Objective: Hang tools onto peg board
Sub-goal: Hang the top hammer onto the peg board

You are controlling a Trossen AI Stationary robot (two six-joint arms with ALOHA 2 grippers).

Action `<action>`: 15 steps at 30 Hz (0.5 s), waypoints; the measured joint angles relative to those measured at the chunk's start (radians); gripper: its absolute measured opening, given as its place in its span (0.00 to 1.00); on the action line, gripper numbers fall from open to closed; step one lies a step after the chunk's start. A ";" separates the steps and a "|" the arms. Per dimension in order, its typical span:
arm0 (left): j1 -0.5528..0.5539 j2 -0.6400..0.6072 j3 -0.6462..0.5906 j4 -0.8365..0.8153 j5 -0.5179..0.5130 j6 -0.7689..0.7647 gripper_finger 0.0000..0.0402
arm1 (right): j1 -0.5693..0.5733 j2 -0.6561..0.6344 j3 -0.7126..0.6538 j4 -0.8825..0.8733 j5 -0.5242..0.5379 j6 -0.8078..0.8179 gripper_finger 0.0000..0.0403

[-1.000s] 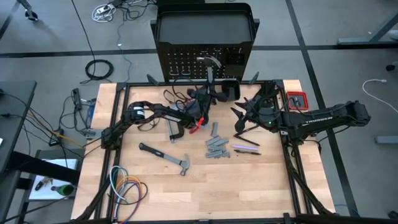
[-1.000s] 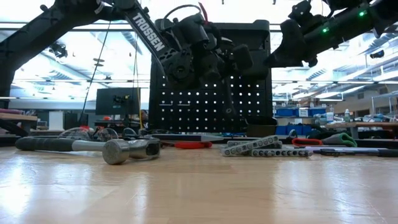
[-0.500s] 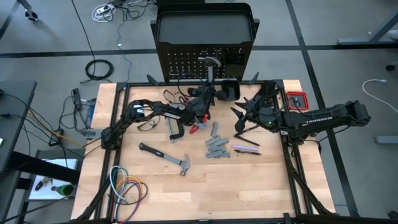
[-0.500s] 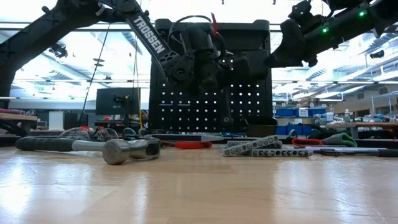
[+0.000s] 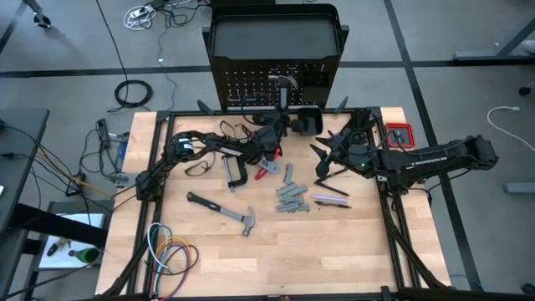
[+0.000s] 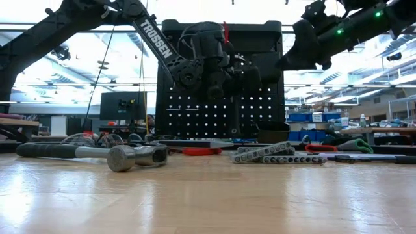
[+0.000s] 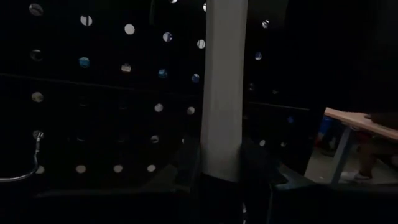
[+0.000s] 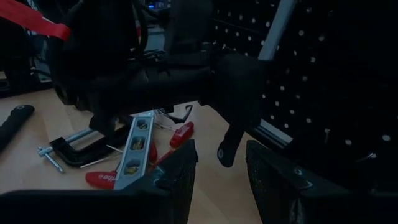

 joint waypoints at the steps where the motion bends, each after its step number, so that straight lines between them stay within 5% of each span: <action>1: 0.000 0.000 0.000 -0.005 0.000 0.000 0.19 | 0.000 0.000 0.000 0.000 -0.001 0.000 0.37; 4: 0.001 -0.001 0.001 -0.024 0.001 -0.001 0.20 | 0.000 0.000 0.000 0.000 -0.003 0.000 0.37; 10: 0.008 -0.001 0.000 -0.048 -0.001 -0.004 0.45 | 0.000 0.000 0.000 0.000 -0.003 0.000 0.37; 15: 0.004 -0.001 0.000 -0.059 0.002 -0.005 0.56 | 0.000 0.000 0.000 0.001 -0.003 0.000 0.37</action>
